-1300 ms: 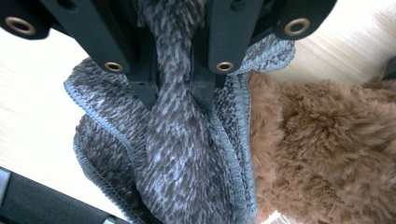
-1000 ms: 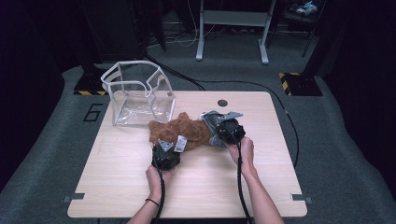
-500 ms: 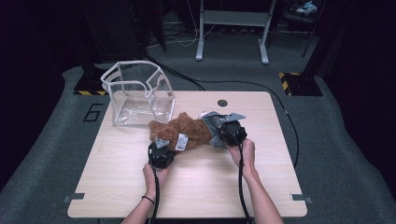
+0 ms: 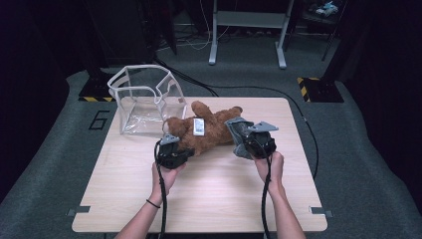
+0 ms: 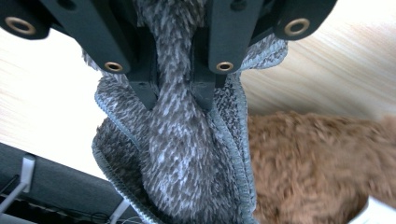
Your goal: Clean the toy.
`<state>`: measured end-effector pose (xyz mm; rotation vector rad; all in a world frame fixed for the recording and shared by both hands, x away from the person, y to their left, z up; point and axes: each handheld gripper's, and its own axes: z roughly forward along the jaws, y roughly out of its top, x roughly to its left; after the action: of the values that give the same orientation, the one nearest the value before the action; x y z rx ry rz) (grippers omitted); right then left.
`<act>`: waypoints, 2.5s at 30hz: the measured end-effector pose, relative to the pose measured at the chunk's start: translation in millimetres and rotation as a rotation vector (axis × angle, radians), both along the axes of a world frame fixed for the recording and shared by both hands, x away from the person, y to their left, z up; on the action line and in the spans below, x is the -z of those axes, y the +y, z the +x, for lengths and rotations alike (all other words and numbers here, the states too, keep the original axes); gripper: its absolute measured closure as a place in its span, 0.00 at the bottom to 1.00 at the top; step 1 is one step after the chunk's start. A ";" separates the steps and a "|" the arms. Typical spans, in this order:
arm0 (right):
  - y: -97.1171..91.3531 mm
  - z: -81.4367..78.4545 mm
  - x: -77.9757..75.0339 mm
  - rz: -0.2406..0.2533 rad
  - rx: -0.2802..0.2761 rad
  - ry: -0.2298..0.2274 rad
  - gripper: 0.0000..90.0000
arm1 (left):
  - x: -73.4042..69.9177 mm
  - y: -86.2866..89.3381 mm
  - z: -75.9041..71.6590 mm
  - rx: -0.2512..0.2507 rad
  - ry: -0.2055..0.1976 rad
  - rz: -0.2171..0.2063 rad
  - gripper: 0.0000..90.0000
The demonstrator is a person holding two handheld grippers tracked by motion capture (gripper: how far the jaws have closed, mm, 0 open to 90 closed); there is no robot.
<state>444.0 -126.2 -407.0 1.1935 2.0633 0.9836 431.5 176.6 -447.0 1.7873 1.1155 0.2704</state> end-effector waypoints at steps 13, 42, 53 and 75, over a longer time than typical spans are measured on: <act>-6.4 -3.9 -3.1 0.011 0.018 -0.002 0.86 | -27.9 3.0 -9.5 0.155 -0.025 -0.128 0.96; 61.3 11.1 -11.2 -0.027 -0.160 0.004 0.86 | -15.0 30.3 11.4 -0.134 -0.113 0.180 0.87; 158.9 22.0 -0.5 -0.104 -0.347 0.056 0.88 | -2.9 31.0 16.6 -0.034 -0.076 0.203 0.96; 56.2 64.1 -0.2 -0.110 -0.019 0.097 0.89 | 4.4 38.2 22.4 0.051 -0.052 0.209 0.96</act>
<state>508.1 -70.1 -406.8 1.1879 2.1784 0.8232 453.9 214.7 -451.4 1.9778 1.0336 0.4127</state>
